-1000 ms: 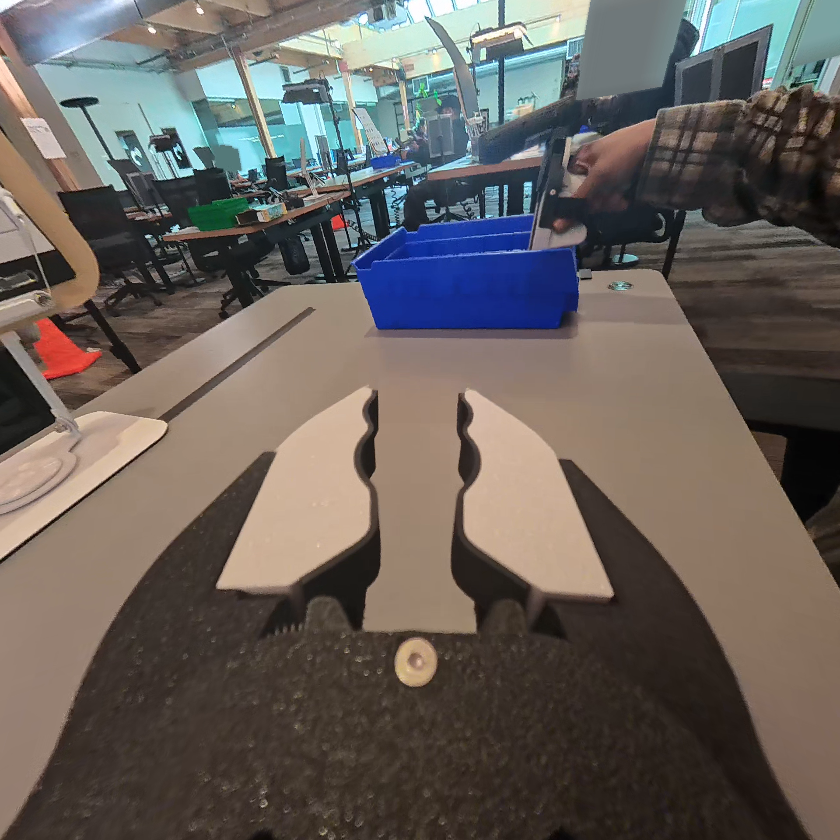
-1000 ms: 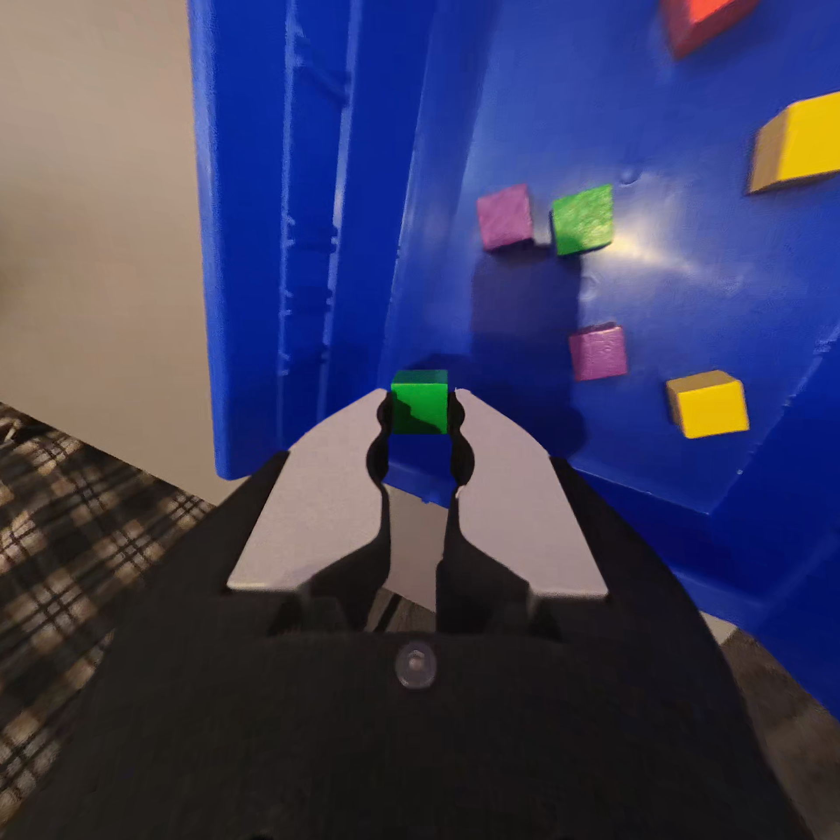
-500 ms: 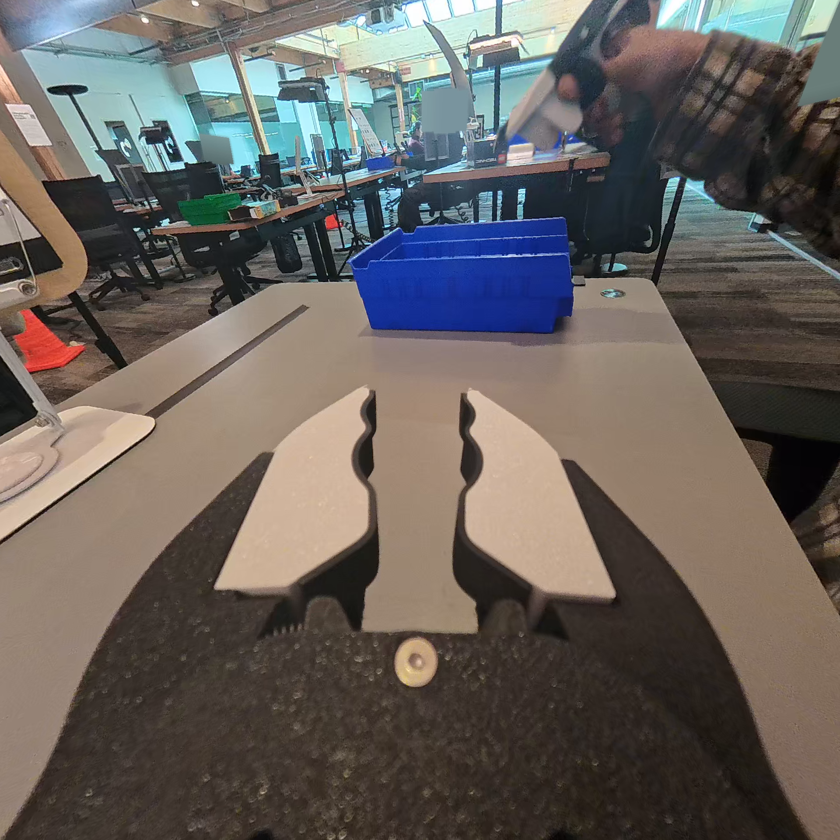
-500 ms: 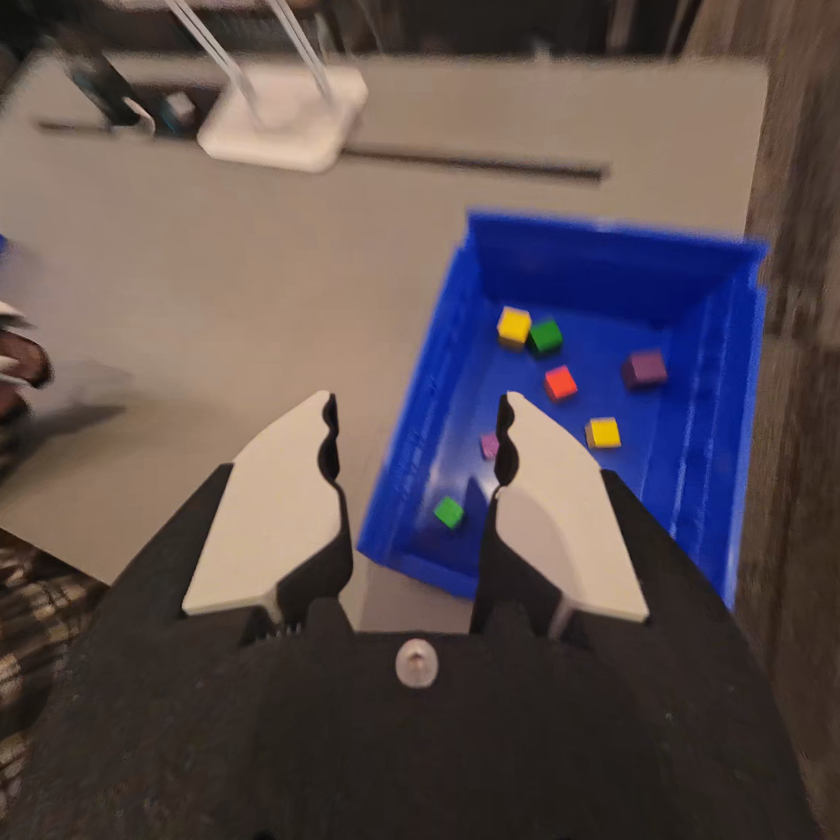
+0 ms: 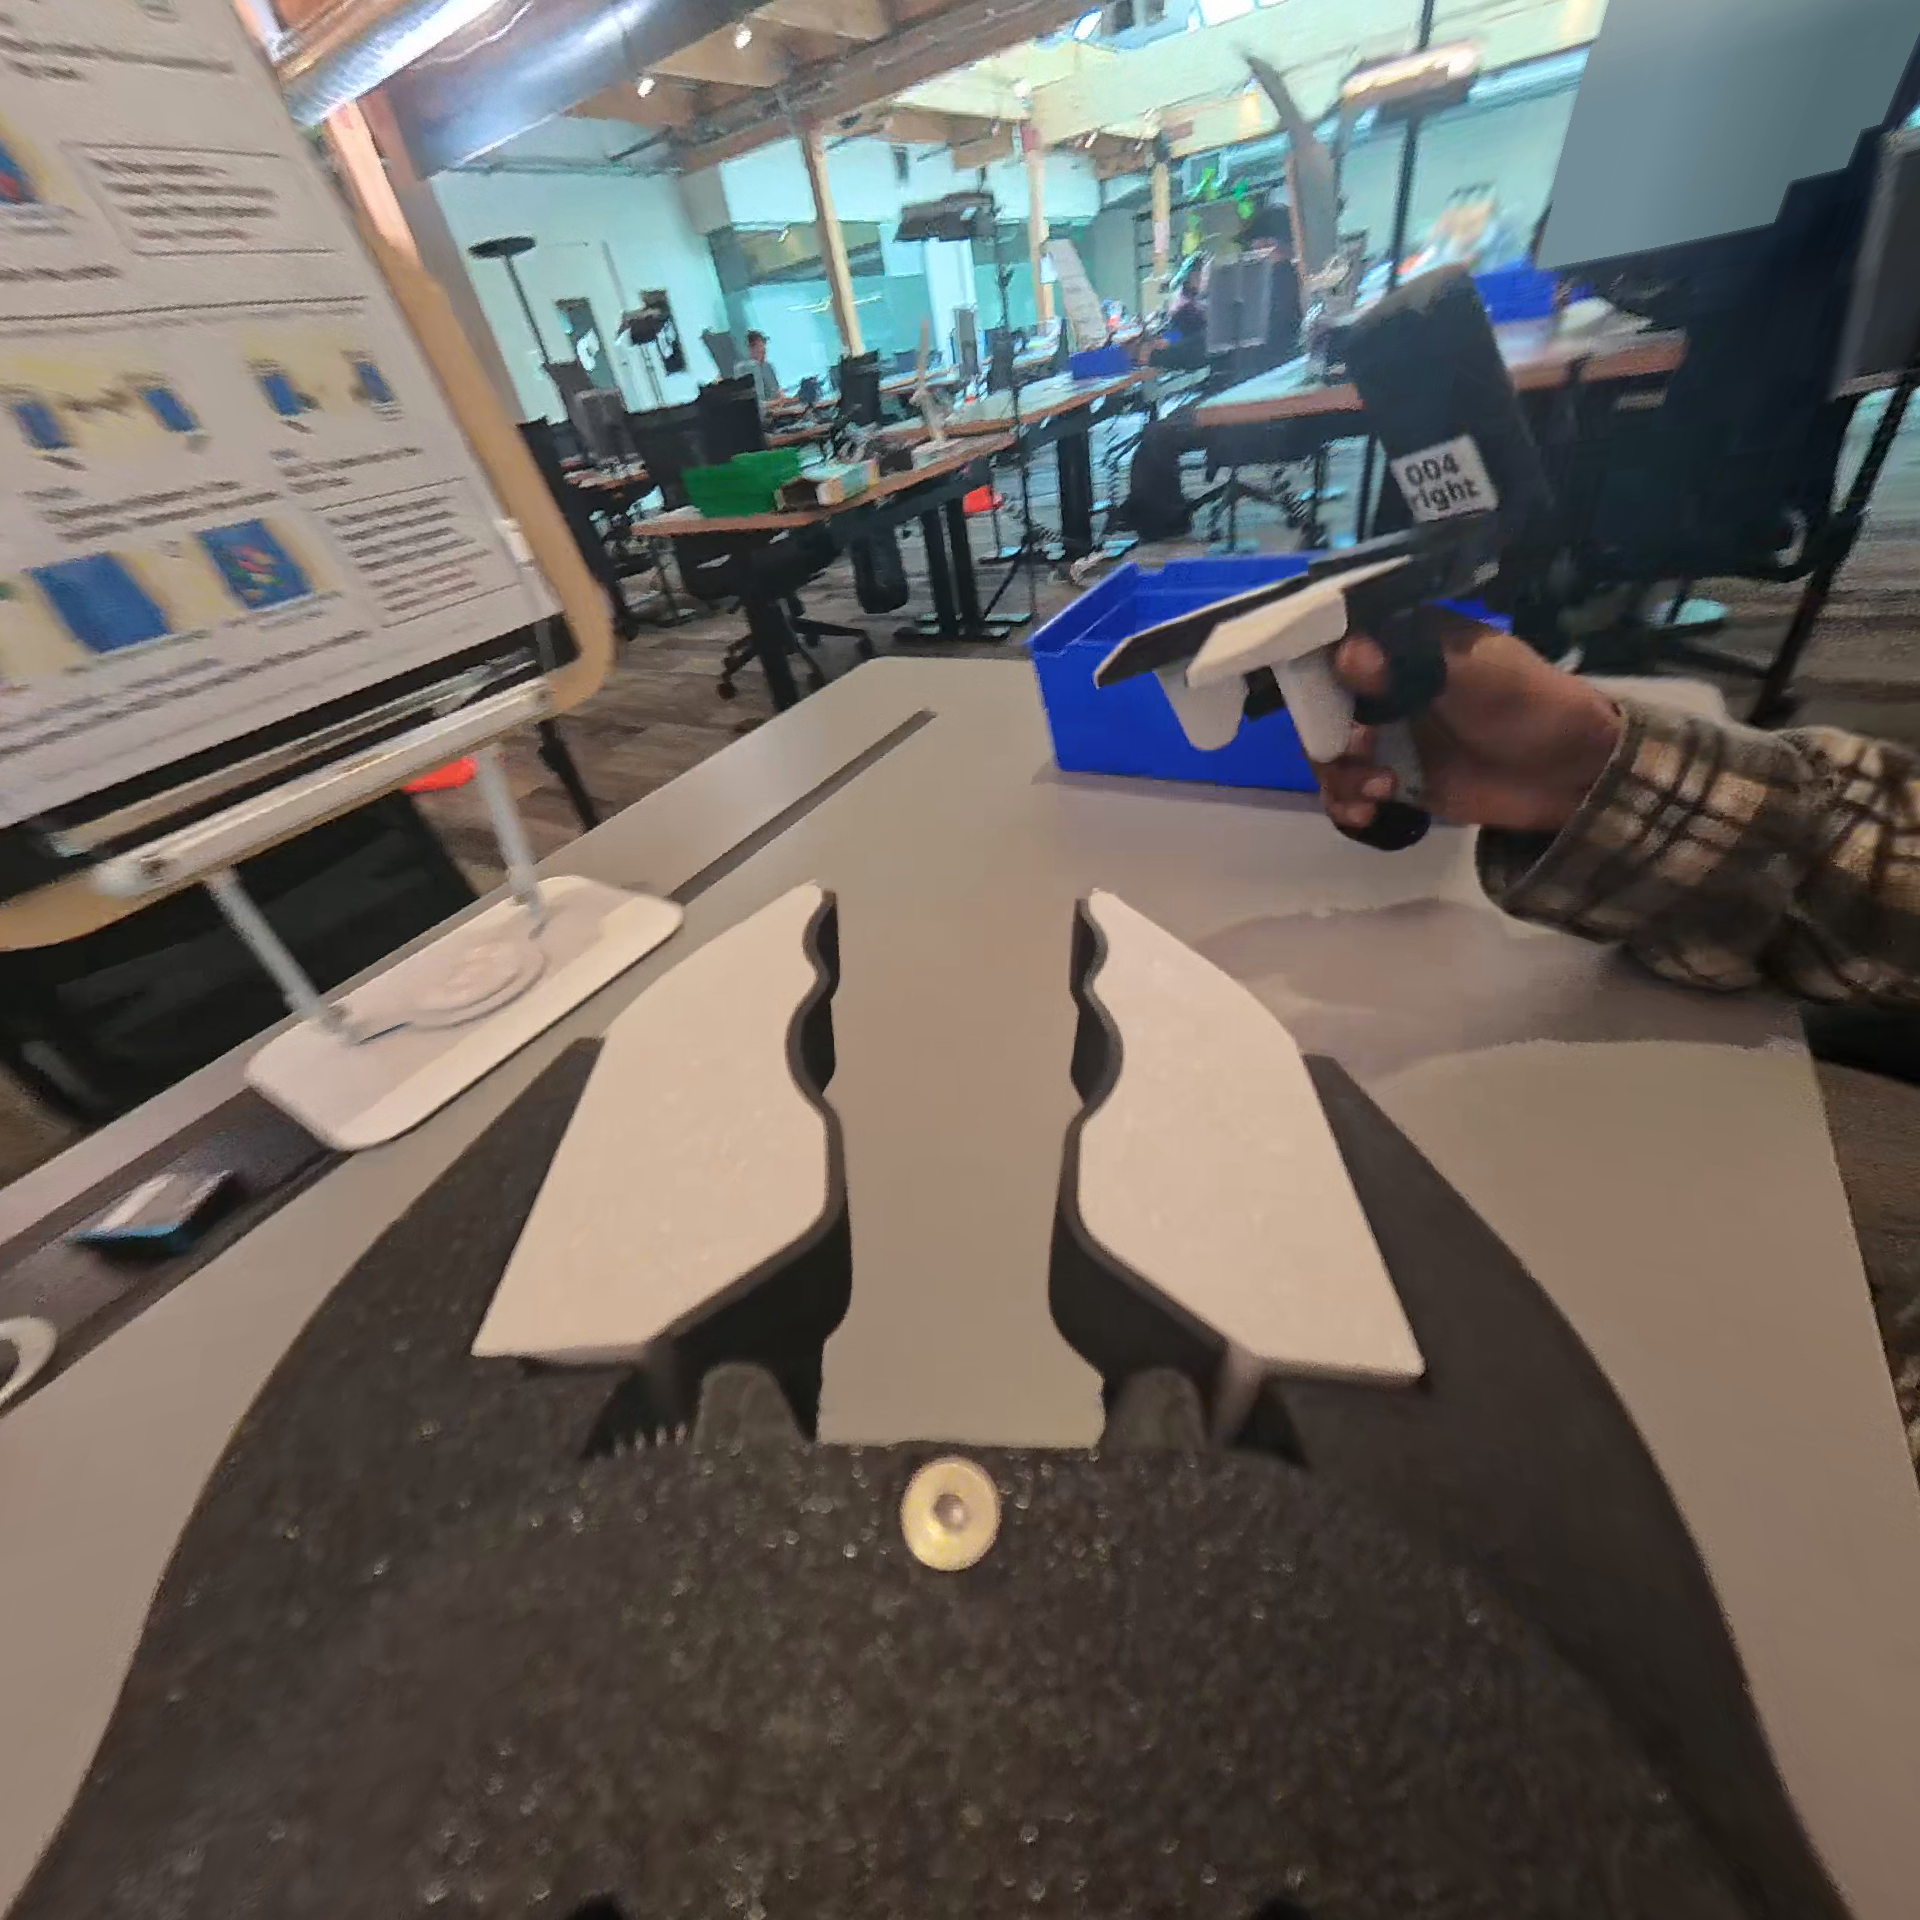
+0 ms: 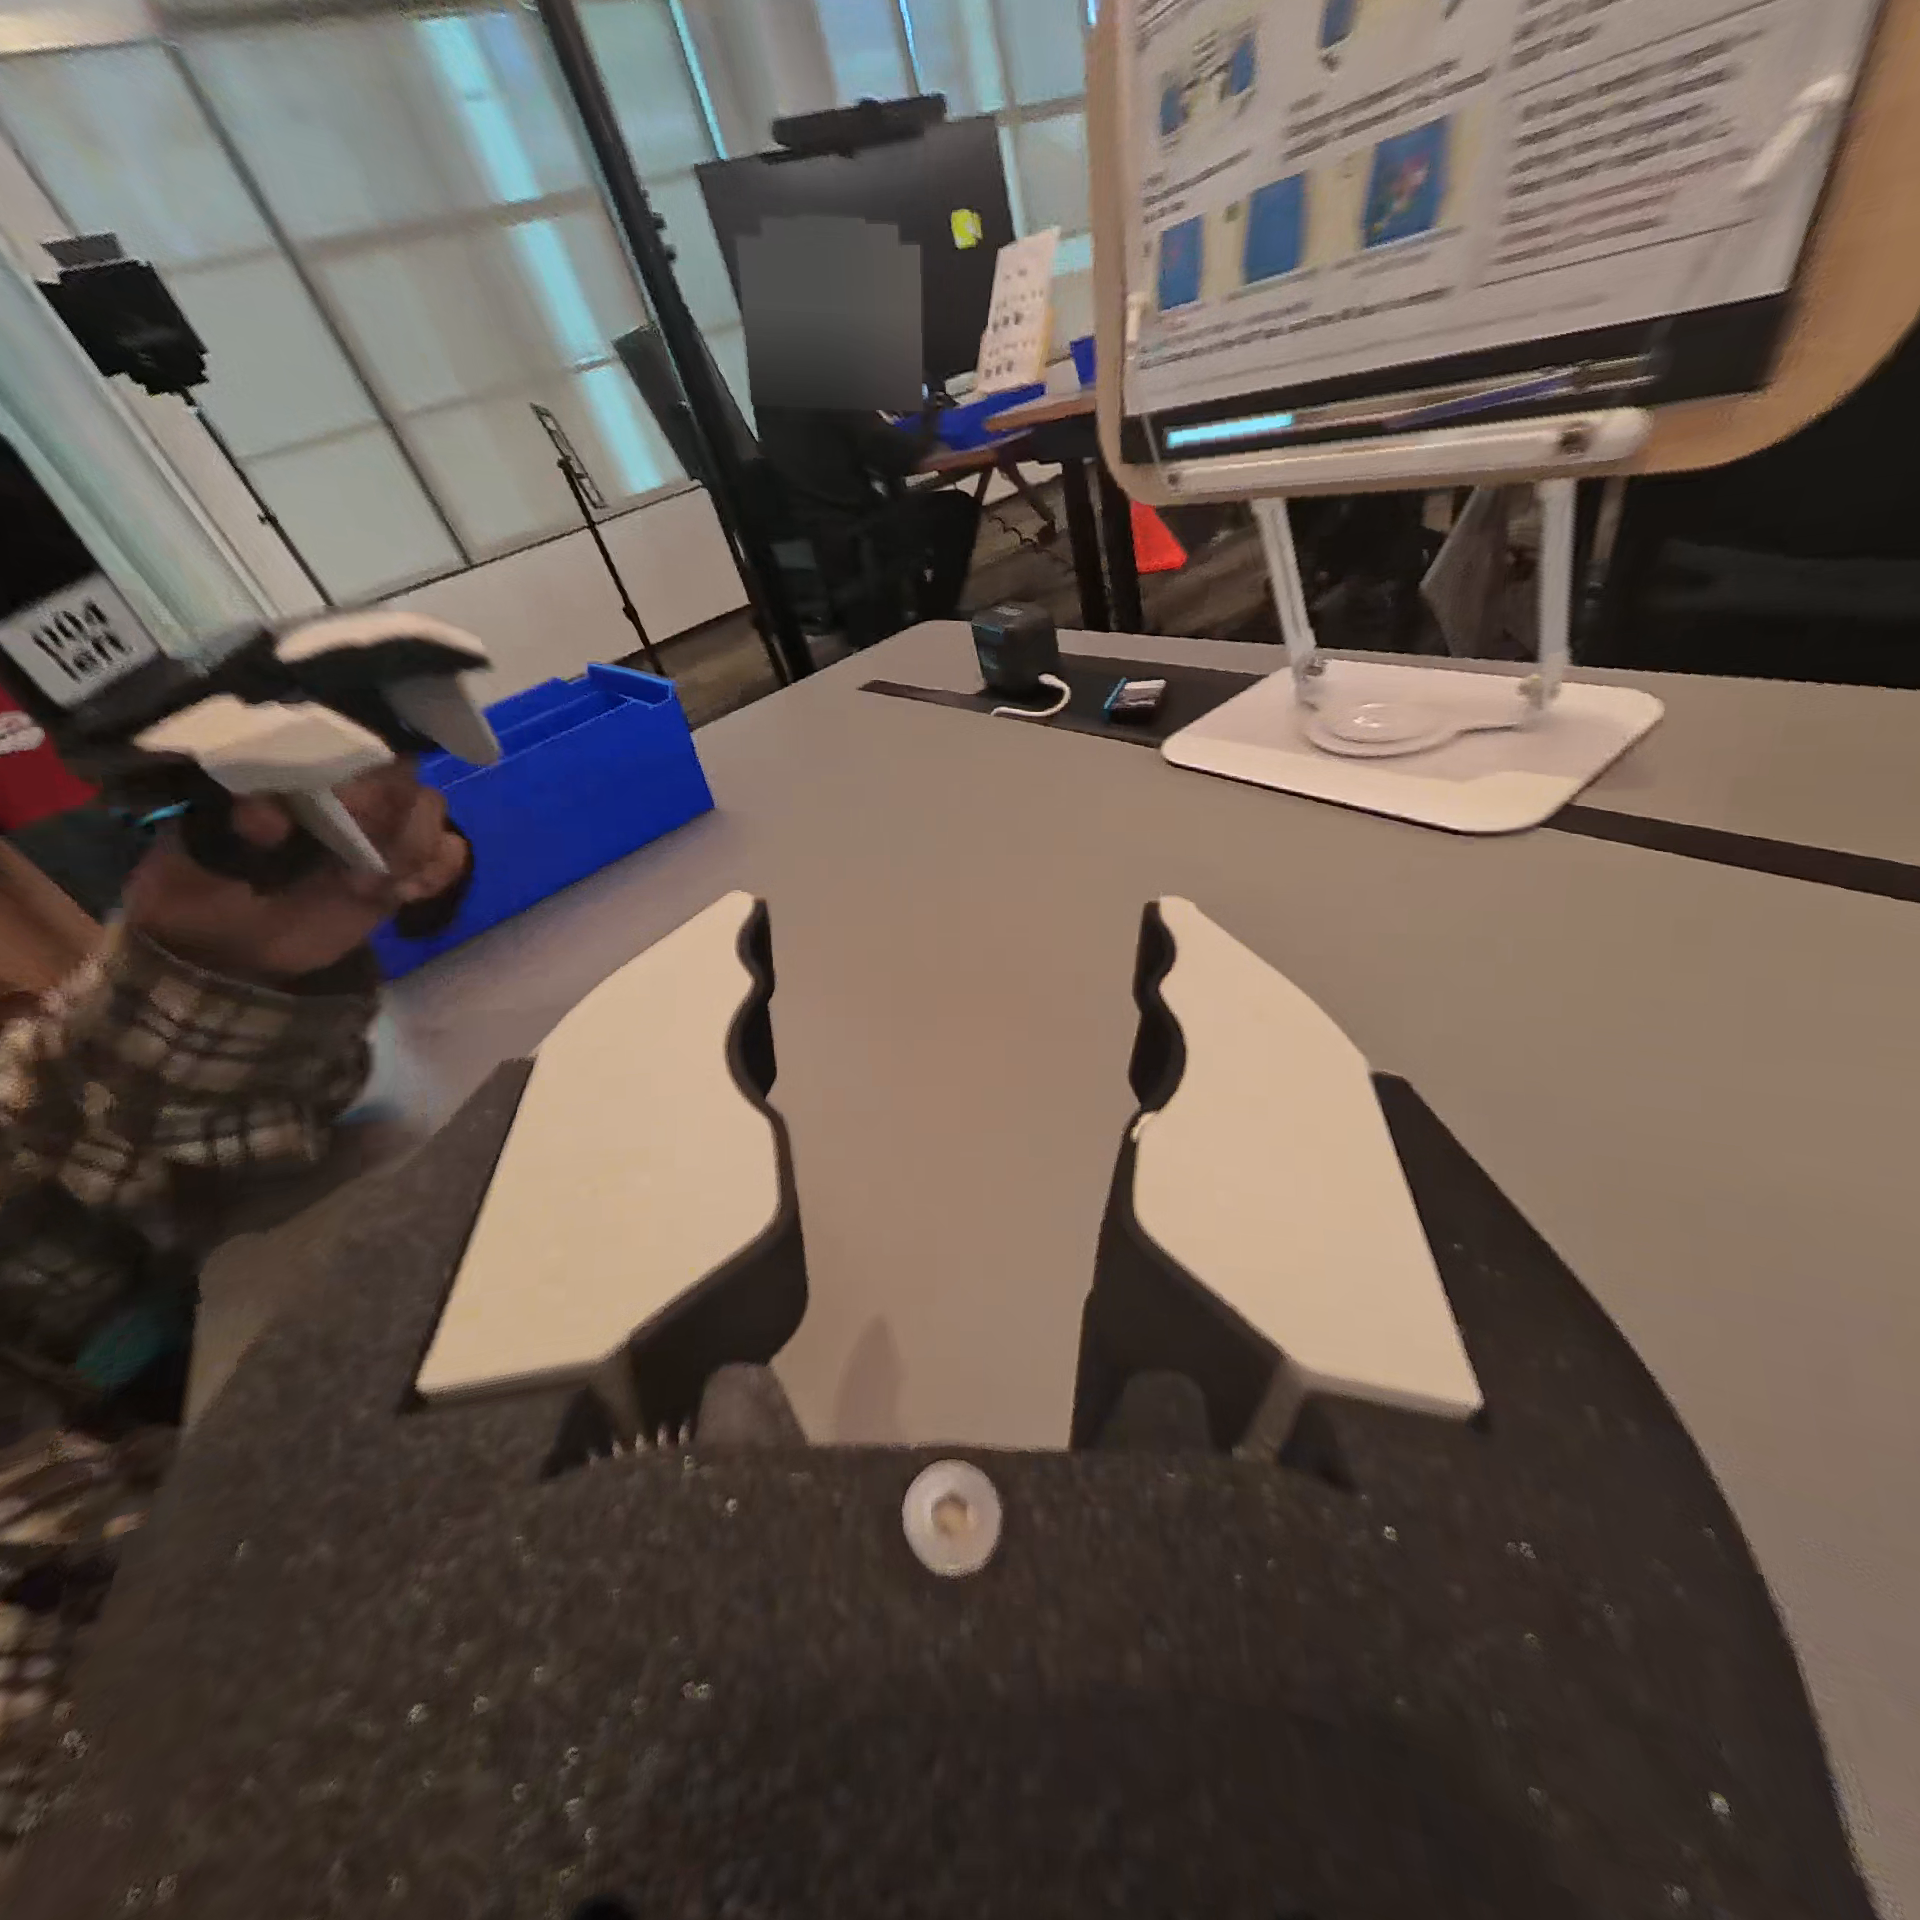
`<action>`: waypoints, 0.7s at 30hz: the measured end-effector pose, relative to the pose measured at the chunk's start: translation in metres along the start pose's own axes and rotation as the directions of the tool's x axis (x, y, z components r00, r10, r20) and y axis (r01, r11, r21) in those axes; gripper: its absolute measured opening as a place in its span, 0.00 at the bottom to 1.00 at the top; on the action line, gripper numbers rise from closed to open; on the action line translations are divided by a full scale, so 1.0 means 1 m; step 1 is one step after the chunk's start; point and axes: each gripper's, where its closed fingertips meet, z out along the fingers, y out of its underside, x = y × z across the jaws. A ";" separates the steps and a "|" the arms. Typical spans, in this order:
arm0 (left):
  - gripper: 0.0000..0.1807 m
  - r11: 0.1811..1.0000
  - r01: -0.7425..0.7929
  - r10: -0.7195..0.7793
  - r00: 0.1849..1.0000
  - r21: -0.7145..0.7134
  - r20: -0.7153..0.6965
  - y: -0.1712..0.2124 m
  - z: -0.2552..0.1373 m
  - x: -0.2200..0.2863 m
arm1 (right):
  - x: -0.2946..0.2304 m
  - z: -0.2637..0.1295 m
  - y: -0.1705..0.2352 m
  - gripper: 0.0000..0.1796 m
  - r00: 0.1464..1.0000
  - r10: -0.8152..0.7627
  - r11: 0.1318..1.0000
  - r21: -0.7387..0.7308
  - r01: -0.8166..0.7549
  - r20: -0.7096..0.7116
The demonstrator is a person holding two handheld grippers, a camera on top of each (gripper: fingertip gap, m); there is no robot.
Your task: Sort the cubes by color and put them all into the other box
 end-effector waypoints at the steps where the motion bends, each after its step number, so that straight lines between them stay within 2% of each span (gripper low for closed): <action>1: 0.24 1.000 -0.009 0.010 1.000 -0.028 0.023 -0.003 -0.016 -0.009 | -0.001 0.009 0.005 0.37 1.000 -0.021 1.000 0.013 0.021 0.004; 4: 0.24 0.984 -0.044 0.065 0.991 -0.172 0.118 -0.007 -0.082 -0.046 | -0.003 0.025 0.016 0.35 0.997 -0.074 0.996 0.052 0.074 0.000; 6: 0.26 0.938 -0.052 0.124 0.974 -0.343 0.191 0.001 -0.138 -0.077 | -0.006 0.030 0.025 0.35 0.996 -0.081 0.996 0.034 0.080 0.028; 8: 0.27 0.826 -0.041 0.191 0.959 -0.562 0.211 0.022 -0.199 -0.105 | -0.006 0.031 0.032 0.35 0.995 -0.093 0.996 0.010 0.093 0.033; 11: 0.30 0.563 0.000 0.187 0.974 -0.827 0.127 0.065 -0.290 -0.130 | -0.004 0.029 0.036 0.35 0.994 -0.104 0.995 0.002 0.104 0.025; 13: 0.30 0.445 0.050 0.078 0.993 -0.894 0.094 0.088 -0.336 -0.135 | -0.003 0.030 0.035 0.35 0.994 -0.108 0.994 -0.002 0.108 0.011; 16: 0.29 0.301 0.135 -0.029 0.991 -0.944 0.133 0.120 -0.383 -0.146 | -0.004 0.034 0.036 0.35 0.994 -0.112 0.994 -0.022 0.112 -0.004; 21: 0.29 0.101 0.284 -0.069 0.958 -0.954 0.278 0.163 -0.420 -0.157 | -0.019 0.043 0.036 0.35 0.990 -0.138 0.989 -0.050 0.138 -0.003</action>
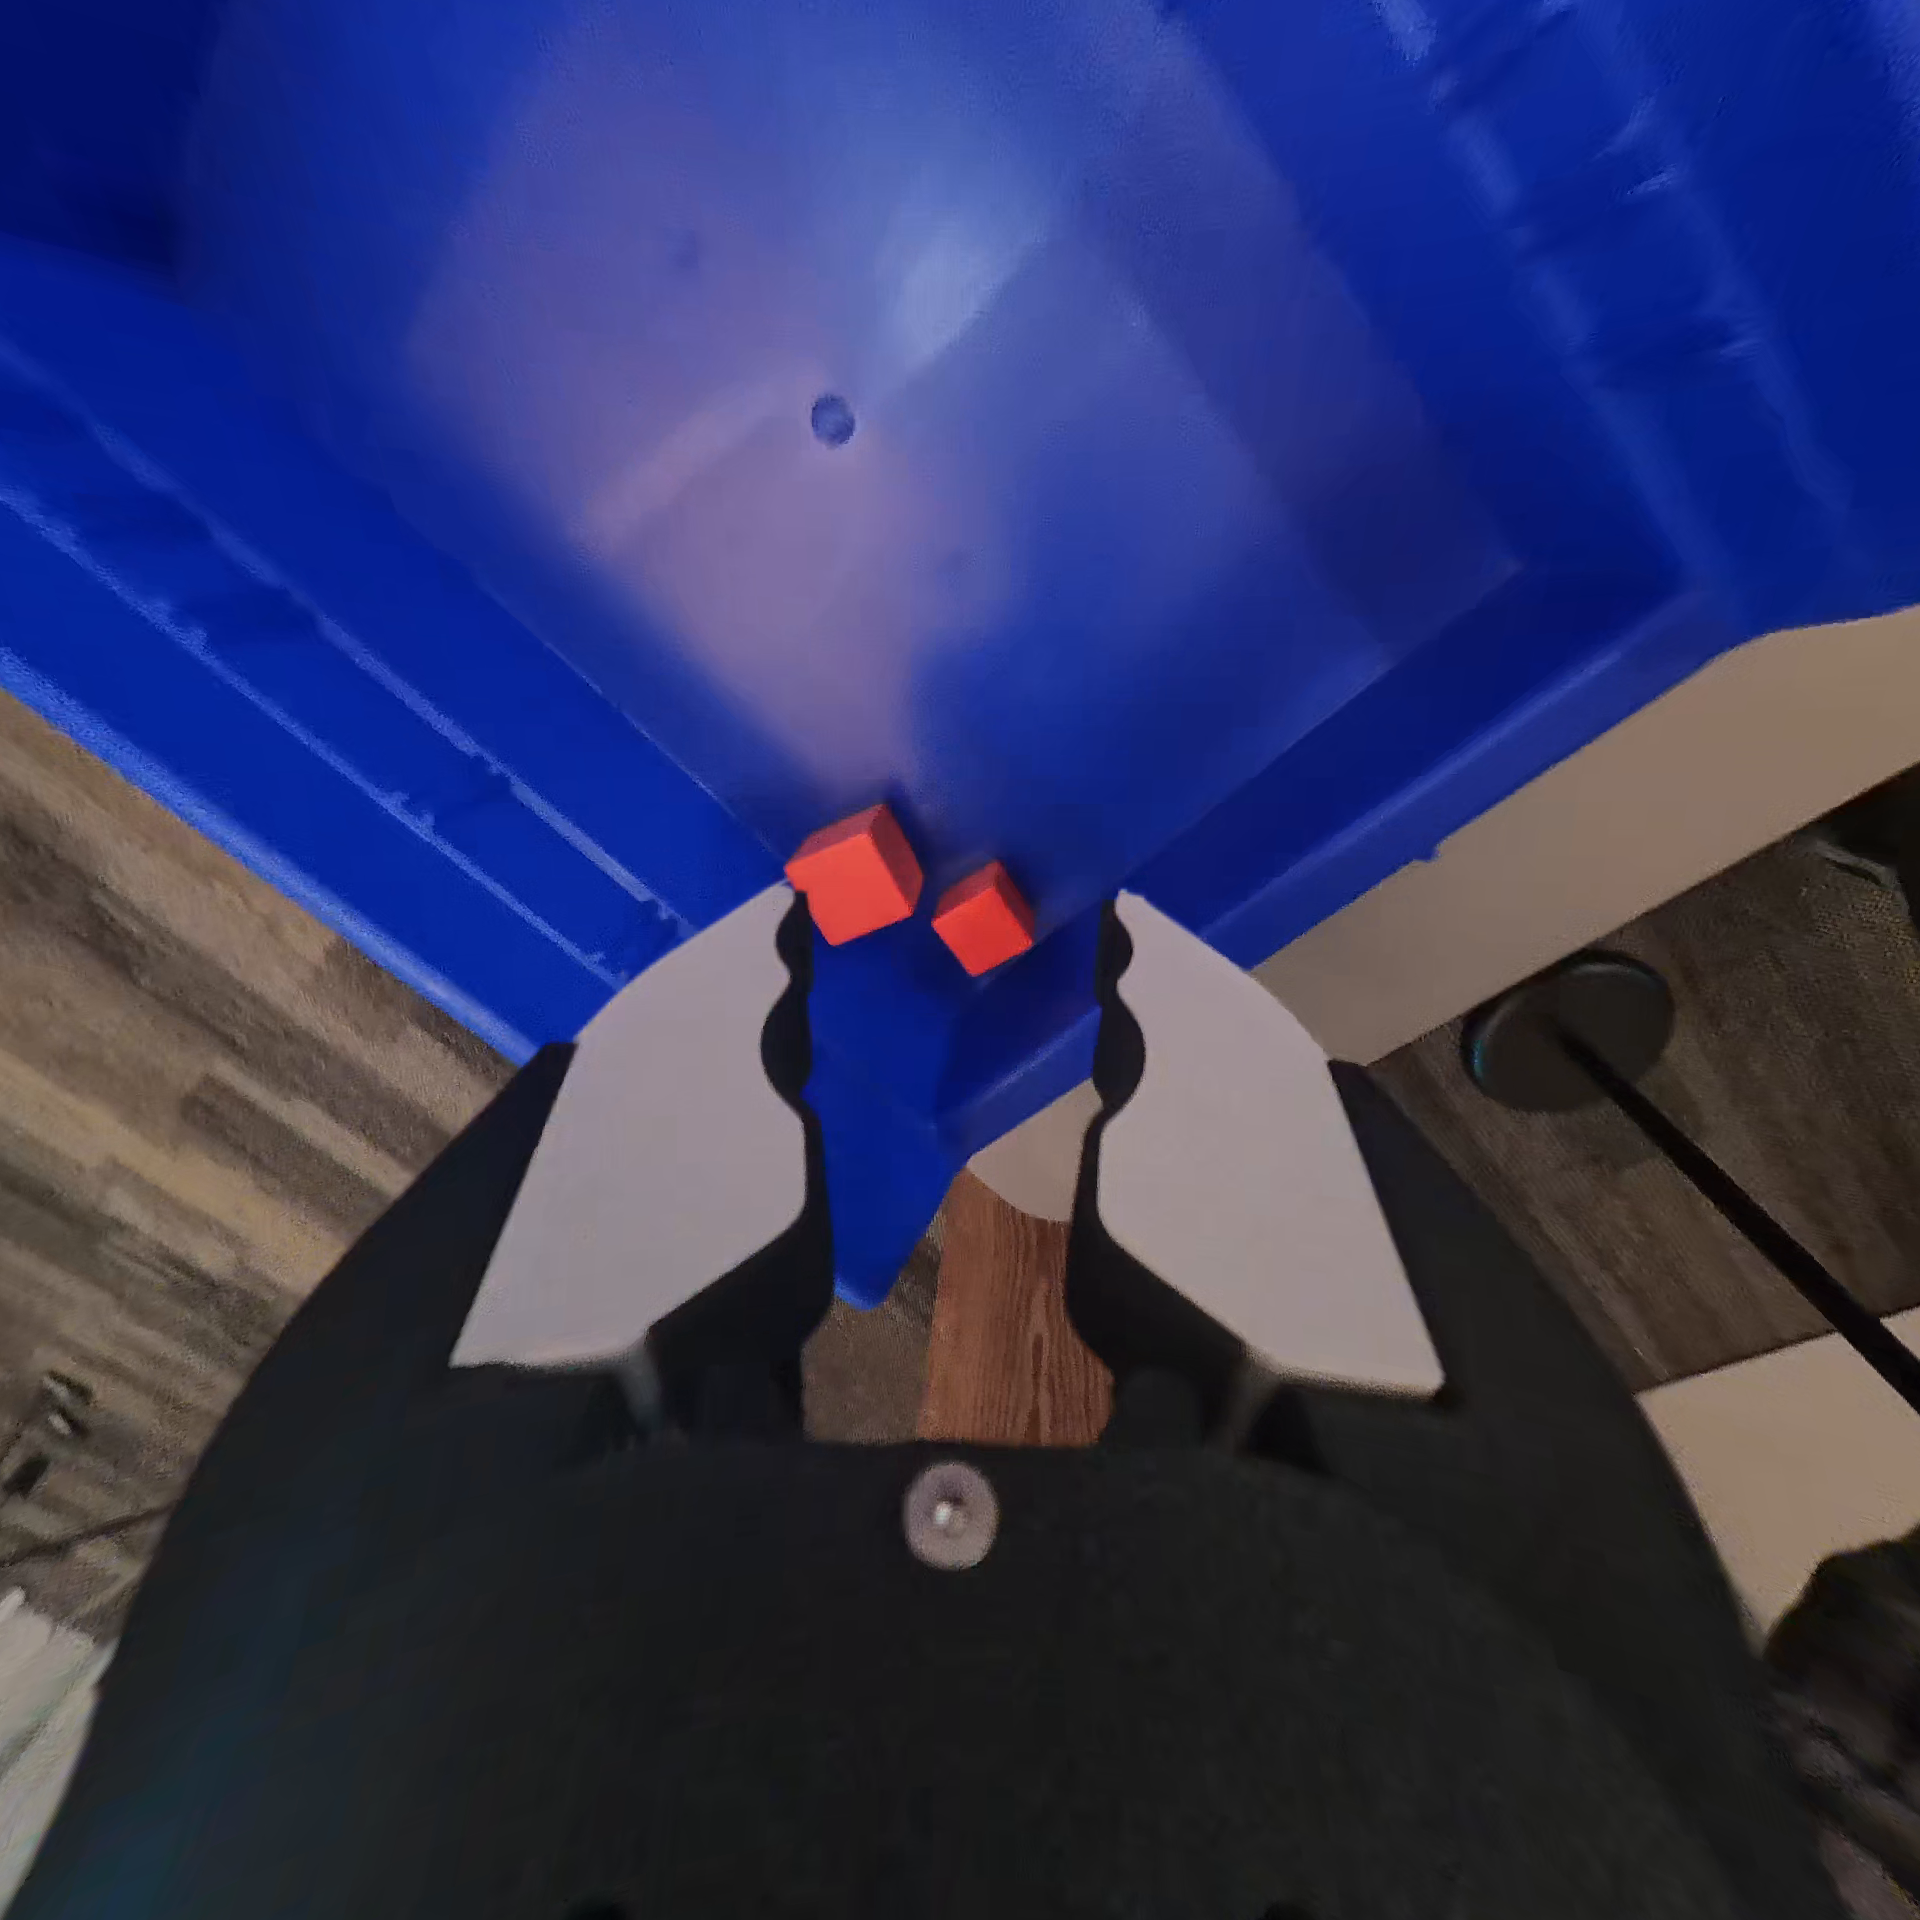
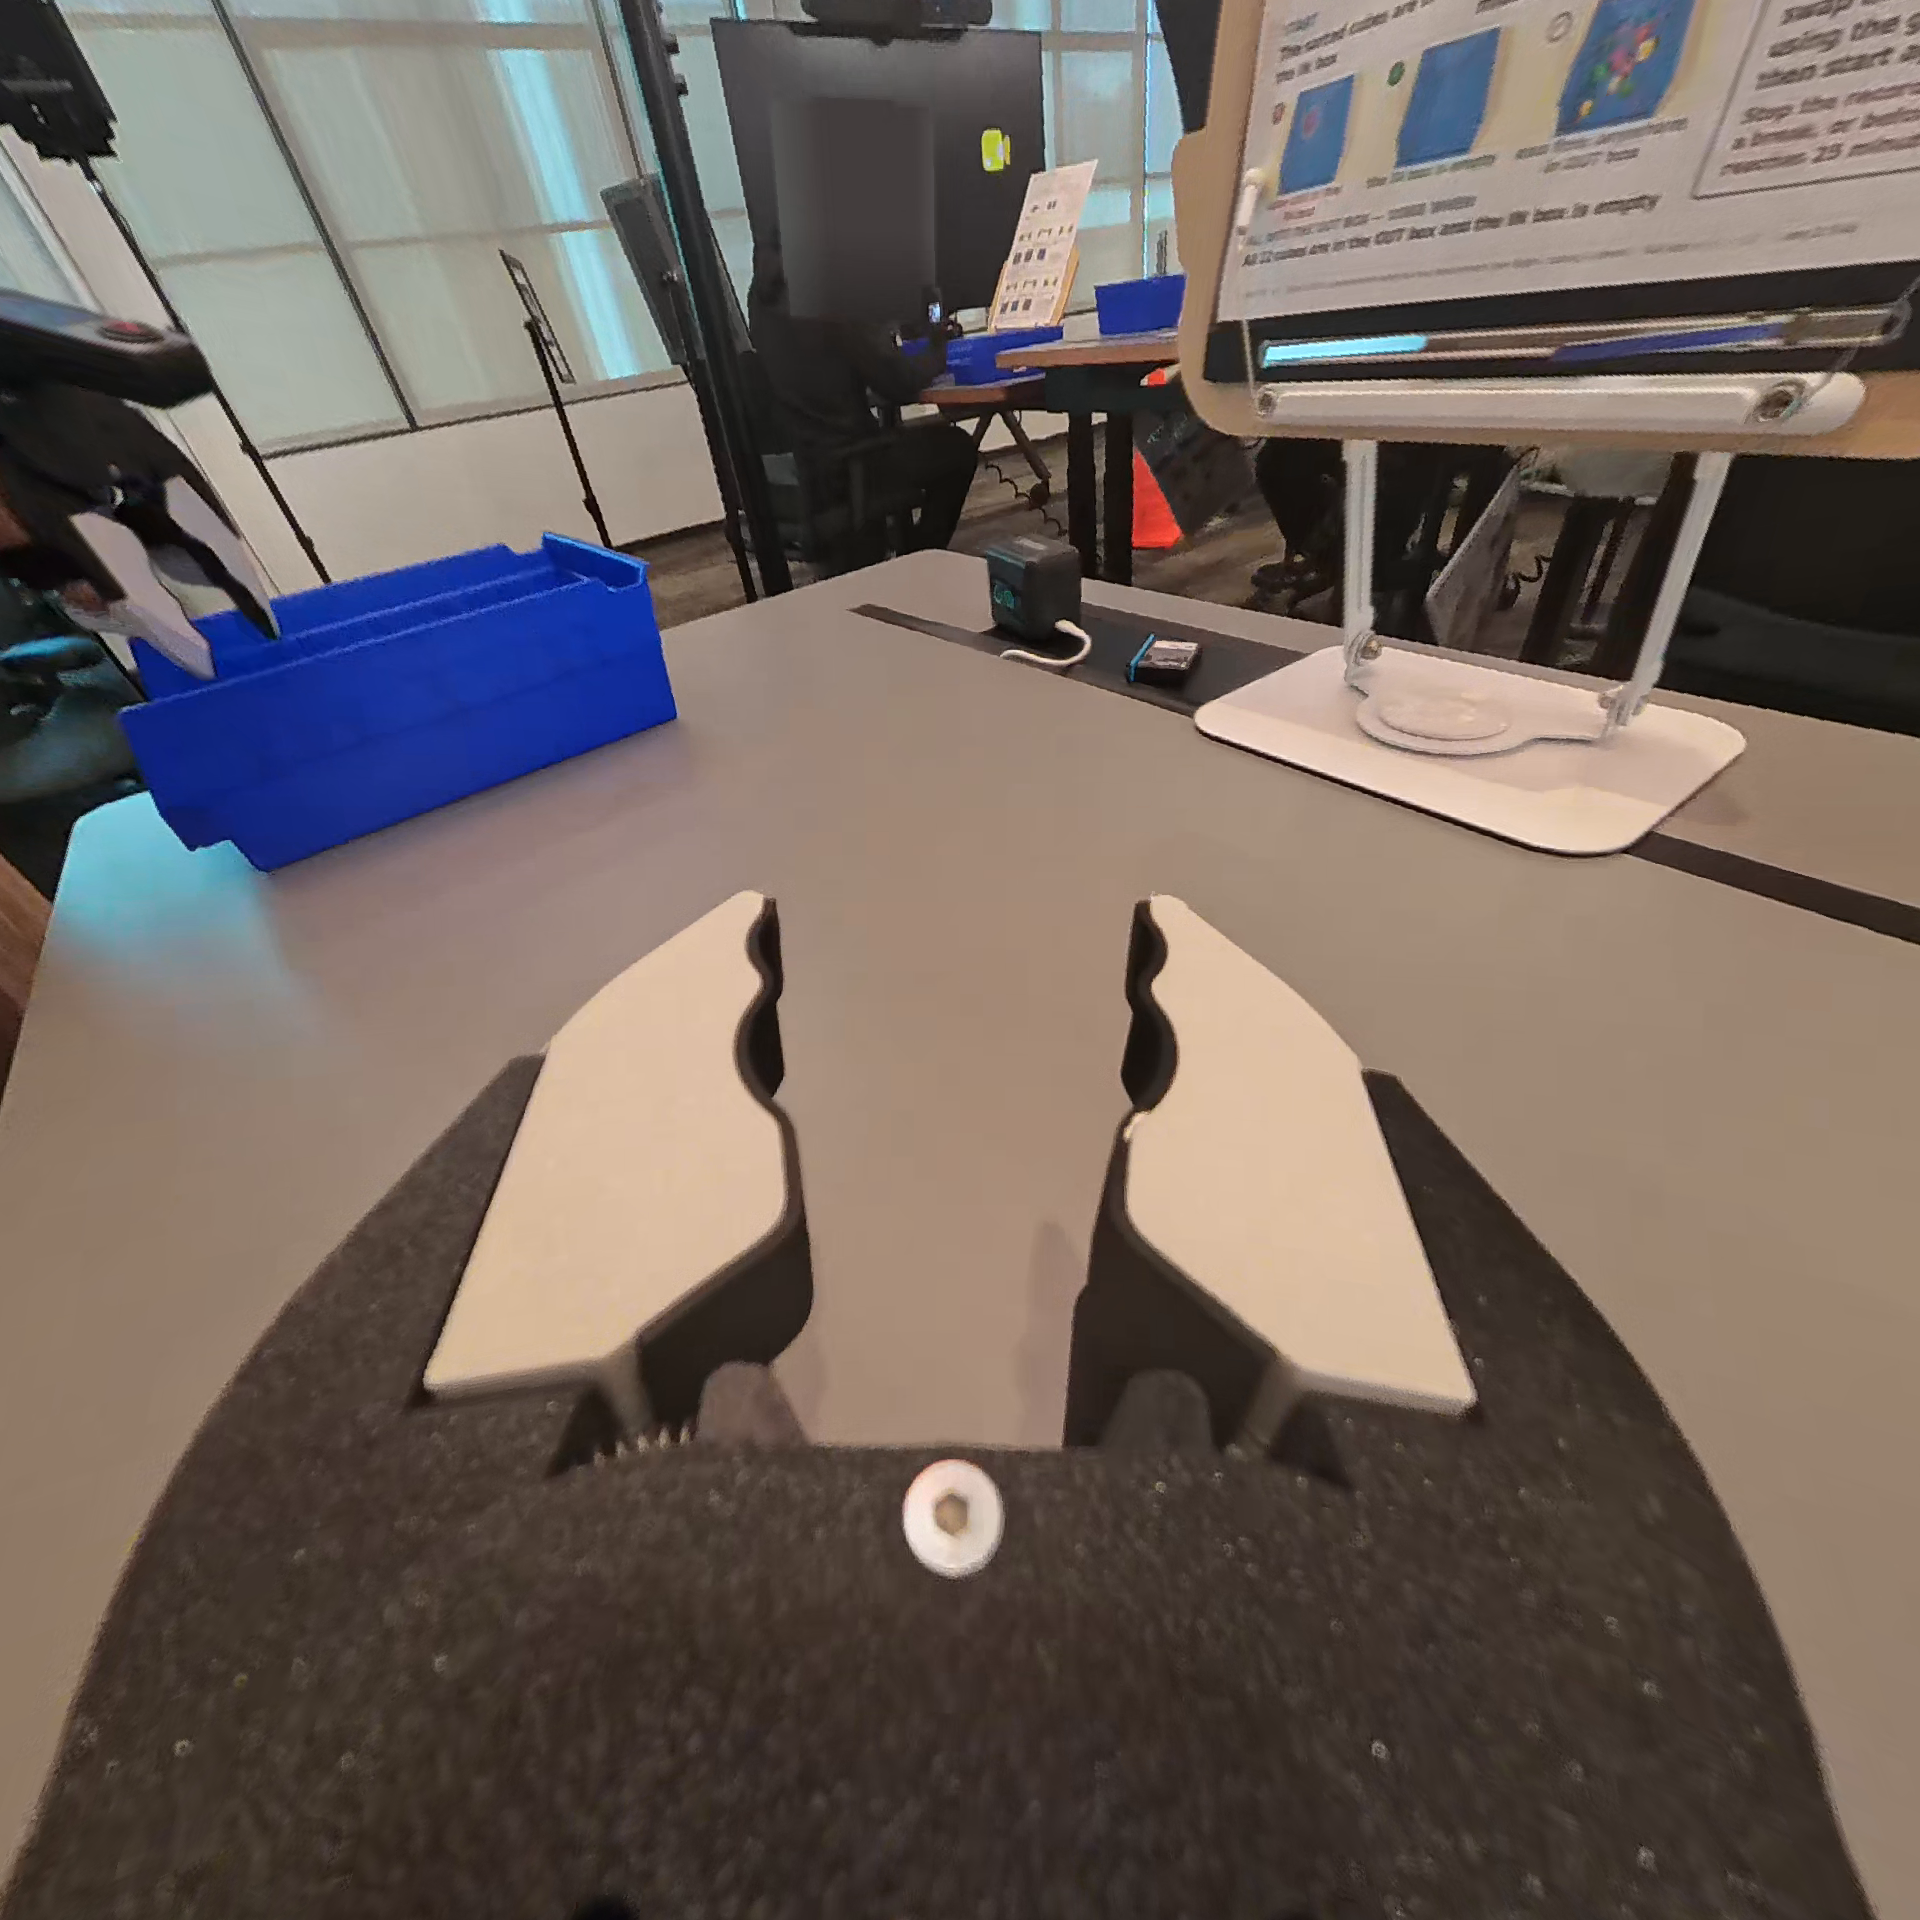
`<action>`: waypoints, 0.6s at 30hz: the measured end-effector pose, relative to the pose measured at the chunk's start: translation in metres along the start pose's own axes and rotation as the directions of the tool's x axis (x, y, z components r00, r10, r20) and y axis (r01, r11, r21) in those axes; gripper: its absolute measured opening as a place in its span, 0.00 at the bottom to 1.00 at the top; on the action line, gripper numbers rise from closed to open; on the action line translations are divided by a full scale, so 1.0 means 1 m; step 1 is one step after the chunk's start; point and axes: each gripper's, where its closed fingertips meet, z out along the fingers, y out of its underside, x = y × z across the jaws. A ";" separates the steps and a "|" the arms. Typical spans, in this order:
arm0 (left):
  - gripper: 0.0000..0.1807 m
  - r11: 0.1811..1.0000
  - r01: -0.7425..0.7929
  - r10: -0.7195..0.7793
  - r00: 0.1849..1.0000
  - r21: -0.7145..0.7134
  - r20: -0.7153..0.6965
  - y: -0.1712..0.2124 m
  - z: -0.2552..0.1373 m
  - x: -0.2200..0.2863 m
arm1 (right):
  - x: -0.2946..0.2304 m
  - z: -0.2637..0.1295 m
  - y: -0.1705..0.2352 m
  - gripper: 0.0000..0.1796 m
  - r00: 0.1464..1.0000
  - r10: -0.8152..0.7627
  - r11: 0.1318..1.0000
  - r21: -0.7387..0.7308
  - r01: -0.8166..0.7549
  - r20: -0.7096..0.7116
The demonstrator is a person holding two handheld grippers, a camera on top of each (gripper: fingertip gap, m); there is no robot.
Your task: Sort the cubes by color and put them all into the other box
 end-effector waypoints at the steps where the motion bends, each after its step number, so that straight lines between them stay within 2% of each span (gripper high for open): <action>1: 0.29 1.000 0.008 -0.007 1.000 -0.027 0.006 0.004 0.006 -0.002 | -0.003 0.001 -0.001 0.35 1.000 -0.012 1.000 -0.008 0.012 0.000; 9: 0.24 0.980 -0.098 0.103 0.995 -0.175 0.017 0.021 0.040 -0.015 | -0.015 0.010 -0.016 0.36 0.998 -0.053 0.998 -0.036 0.054 0.020; 12: 0.21 0.968 -0.157 0.159 0.987 -0.196 -0.006 0.022 0.046 -0.017 | -0.021 0.011 -0.021 0.36 0.996 -0.083 0.996 -0.036 0.083 0.026; 18: 0.21 0.927 -0.277 0.271 0.961 -0.254 -0.057 0.024 0.049 -0.015 | -0.024 0.006 -0.018 0.36 0.995 -0.097 0.994 -0.043 0.098 0.025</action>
